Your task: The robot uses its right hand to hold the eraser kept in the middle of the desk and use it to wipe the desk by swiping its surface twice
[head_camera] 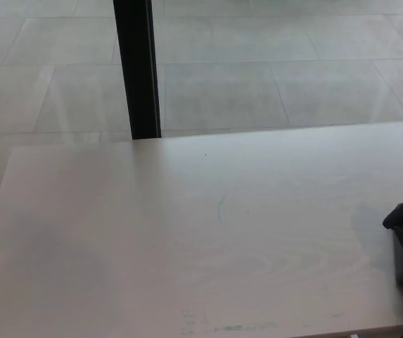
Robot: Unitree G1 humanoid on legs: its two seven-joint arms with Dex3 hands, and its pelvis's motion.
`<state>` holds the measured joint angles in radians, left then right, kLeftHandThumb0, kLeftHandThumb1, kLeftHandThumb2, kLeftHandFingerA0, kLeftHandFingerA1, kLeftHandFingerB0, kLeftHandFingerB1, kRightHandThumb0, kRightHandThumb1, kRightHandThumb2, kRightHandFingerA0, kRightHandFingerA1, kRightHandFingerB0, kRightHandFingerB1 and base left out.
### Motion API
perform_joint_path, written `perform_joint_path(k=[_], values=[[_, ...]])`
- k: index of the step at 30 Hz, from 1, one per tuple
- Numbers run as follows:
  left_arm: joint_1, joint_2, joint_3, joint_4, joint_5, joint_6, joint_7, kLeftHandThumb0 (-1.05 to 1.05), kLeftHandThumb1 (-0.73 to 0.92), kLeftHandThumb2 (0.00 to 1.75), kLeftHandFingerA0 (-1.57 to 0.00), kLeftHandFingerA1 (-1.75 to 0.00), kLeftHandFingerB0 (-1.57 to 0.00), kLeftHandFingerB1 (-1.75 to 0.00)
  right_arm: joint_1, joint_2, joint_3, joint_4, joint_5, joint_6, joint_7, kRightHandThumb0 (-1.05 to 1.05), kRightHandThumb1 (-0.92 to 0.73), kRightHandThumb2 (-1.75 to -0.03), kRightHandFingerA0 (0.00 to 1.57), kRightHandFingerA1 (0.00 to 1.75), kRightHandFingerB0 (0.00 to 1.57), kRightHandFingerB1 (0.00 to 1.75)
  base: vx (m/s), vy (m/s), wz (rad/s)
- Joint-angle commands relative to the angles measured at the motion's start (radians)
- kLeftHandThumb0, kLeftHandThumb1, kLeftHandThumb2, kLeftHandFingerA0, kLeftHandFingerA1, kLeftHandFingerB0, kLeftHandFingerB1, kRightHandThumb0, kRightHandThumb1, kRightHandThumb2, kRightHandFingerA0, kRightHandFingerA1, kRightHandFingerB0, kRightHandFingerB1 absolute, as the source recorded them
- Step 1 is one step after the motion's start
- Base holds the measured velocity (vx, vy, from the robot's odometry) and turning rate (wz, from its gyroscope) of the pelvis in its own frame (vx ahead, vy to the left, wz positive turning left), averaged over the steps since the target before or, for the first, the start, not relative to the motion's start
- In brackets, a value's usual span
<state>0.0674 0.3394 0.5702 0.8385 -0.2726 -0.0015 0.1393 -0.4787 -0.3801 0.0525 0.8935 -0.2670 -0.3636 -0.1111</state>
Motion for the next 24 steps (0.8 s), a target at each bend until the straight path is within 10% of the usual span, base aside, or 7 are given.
perform_joint_path(k=[1, 2, 3, 14, 15, 23, 24], values=[[0.008, 0.006, 0.002, 0.008, -0.002, 0.004, 0.01, -0.57, 0.45, 0.92, -0.63, -0.88, -0.46, -0.69, -0.006, -0.012, -0.025, -0.037, 0.076, 0.061, 0.155, -0.48, -0.76, -0.63, 0.91, 0.88, 0.56, 0.41, 0.0, 0.0, 0.0], [0.009, 0.007, 0.002, 0.012, -0.003, -0.001, 0.004, -0.52, 0.62, 0.58, -0.52, -0.92, -0.5, -0.7, -0.009, -0.018, -0.027, -0.044, 0.078, 0.066, 0.166, -0.55, -0.63, -1.01, 0.84, 0.78, 0.37, 0.54, 0.0, 0.0, 0.0], [0.012, 0.009, 0.002, 0.012, -0.005, -0.007, -0.004, -0.57, 0.44, 0.91, -0.64, -0.9, -0.5, -0.72, -0.019, -0.029, -0.04, -0.062, 0.095, 0.088, 0.194, -0.55, -0.75, -0.63, 0.78, 0.56, 0.38, 0.35, 0.0, 0.0, 0.0], [0.019, 0.016, 0.017, 0.027, -0.024, -0.009, -0.018, -0.52, 0.6, 0.58, -0.51, -0.93, -0.48, -0.68, -0.065, -0.08, -0.279, -0.362, 0.354, 0.372, 0.335, -0.73, -0.76, -0.63, 0.43, 0.45, 0.26, 0.29, 0.0, 0.0, 0.0], [0.019, 0.017, 0.018, 0.029, -0.025, -0.009, -0.018, -0.51, 0.6, 0.58, -0.51, -0.94, -0.49, -0.68, -0.063, -0.095, -0.31, -0.401, 0.383, 0.407, 0.344, -0.74, -0.61, -0.96, 0.36, 0.56, 0.19, 0.44, 0.0, 0.0, 0.0], [0.045, 0.01, 0.013, -0.029, -0.022, 0.014, 0.001, -0.56, 0.43, 0.91, -0.62, -0.87, -0.48, -0.71, 0.041, -0.274, -0.664, -0.35, 0.523, 0.4, 0.325, -0.76, -0.8, -0.66, 0.64, 0.47, 0.41, 0.34, 0.0, 0.0, 0.0], [0.043, 0.011, 0.014, -0.026, -0.023, 0.014, 0.001, -0.52, 0.61, 0.58, -0.52, -0.89, -0.48, -0.68, 0.05, -0.272, -0.685, -0.358, 0.523, 0.403, 0.314, -0.8, -0.78, -0.64, 0.73, 0.51, 0.48, 0.41, 0.0, 0.0, 0.0]])
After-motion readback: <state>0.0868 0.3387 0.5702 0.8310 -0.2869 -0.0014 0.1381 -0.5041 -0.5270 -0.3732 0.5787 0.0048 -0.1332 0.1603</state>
